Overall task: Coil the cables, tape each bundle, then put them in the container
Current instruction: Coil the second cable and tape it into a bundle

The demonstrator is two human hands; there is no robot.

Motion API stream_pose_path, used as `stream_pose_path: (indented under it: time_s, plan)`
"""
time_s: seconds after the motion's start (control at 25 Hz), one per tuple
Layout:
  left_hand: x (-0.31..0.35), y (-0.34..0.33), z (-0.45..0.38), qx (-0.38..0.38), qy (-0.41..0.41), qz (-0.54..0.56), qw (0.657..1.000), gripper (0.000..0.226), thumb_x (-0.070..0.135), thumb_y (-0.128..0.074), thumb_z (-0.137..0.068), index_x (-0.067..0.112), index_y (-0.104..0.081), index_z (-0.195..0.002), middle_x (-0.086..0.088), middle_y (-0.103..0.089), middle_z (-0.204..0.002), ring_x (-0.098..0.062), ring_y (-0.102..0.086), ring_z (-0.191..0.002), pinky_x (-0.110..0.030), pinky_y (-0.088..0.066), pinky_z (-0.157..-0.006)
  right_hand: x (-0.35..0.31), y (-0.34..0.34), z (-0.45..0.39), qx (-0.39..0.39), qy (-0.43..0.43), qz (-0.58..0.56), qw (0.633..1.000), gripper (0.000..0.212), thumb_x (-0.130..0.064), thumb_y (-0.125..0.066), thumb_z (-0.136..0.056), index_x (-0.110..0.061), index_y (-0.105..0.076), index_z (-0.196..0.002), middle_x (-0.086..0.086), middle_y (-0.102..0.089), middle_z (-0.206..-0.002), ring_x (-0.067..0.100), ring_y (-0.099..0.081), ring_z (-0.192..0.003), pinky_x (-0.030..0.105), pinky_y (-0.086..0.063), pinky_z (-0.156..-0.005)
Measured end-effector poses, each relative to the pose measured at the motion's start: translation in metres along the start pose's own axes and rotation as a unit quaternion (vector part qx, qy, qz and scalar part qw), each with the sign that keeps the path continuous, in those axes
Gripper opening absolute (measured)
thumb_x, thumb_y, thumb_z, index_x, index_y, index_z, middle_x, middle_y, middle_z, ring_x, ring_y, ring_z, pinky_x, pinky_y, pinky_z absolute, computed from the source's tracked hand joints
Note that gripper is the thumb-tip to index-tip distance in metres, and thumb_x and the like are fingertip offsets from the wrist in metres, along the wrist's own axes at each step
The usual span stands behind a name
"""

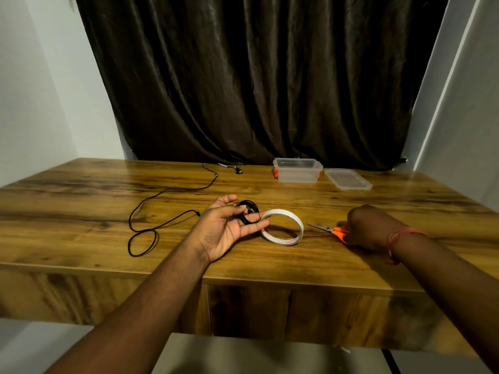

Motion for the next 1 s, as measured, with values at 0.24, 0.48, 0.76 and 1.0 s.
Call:
stream_pose_path:
  time_s: [0.24, 0.48, 0.76, 1.0]
  plan:
    - [0.002, 0.003, -0.005, -0.005, -0.012, 0.012, 1.000, 0.039, -0.016, -0.038, -0.091, 0.017, -0.041, -0.111, -0.039, -0.043, -0.130, -0.055, -0.066, -0.097, -0.064, -0.056, -0.080, -0.010, -0.026, 0.004, 0.072, -0.083, -0.654, 0.748, 0.006, -0.004, -0.068, -0.084, -0.007, -0.068, -0.078, 0.024, -0.069, -0.084, 0.031, -0.064, -0.073, 0.040, -0.055, -0.071]
    - [0.007, 0.009, -0.012, 0.006, -0.036, 0.007, 0.999, 0.037, -0.016, -0.037, -0.092, 0.016, -0.040, -0.110, -0.036, -0.049, -0.120, -0.055, -0.066, -0.097, -0.063, -0.056, -0.080, -0.098, -0.004, 0.053, -0.022, 0.046, -0.896, 0.441, 0.016, -0.013, -0.061, -0.083, 0.000, -0.065, -0.091, 0.012, -0.067, -0.078, 0.016, -0.062, -0.067, 0.024, -0.055, -0.064]
    - [0.010, 0.018, -0.017, 0.026, -0.058, 0.012, 0.998, 0.030, -0.014, -0.037, -0.094, 0.013, -0.039, -0.107, -0.023, -0.060, -0.084, -0.049, -0.070, -0.087, -0.063, -0.056, -0.075, -0.182, -0.014, 0.067, -0.180, 0.149, -0.840, 0.490, 0.028, -0.028, -0.062, -0.081, -0.002, -0.073, -0.078, 0.019, -0.071, -0.089, 0.023, -0.069, -0.077, 0.031, -0.059, -0.075]
    - [0.016, 0.033, -0.024, 0.060, -0.083, 0.024, 0.994, 0.028, -0.011, -0.038, -0.094, 0.014, -0.039, -0.107, -0.021, -0.053, -0.092, -0.055, -0.057, -0.113, -0.065, -0.054, -0.077, -0.198, -0.014, 0.052, -0.243, 0.197, -0.788, 0.531, 0.041, -0.030, -0.055, -0.090, 0.007, -0.066, -0.101, 0.031, -0.067, -0.106, 0.032, -0.070, -0.092, 0.039, -0.056, -0.087]
Point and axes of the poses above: each hand's wrist, its own z-axis away from the middle knuckle, its own y-axis out of the back of the hand, x = y × z, the point moved 10 cm from there along -z, towards the middle knuckle
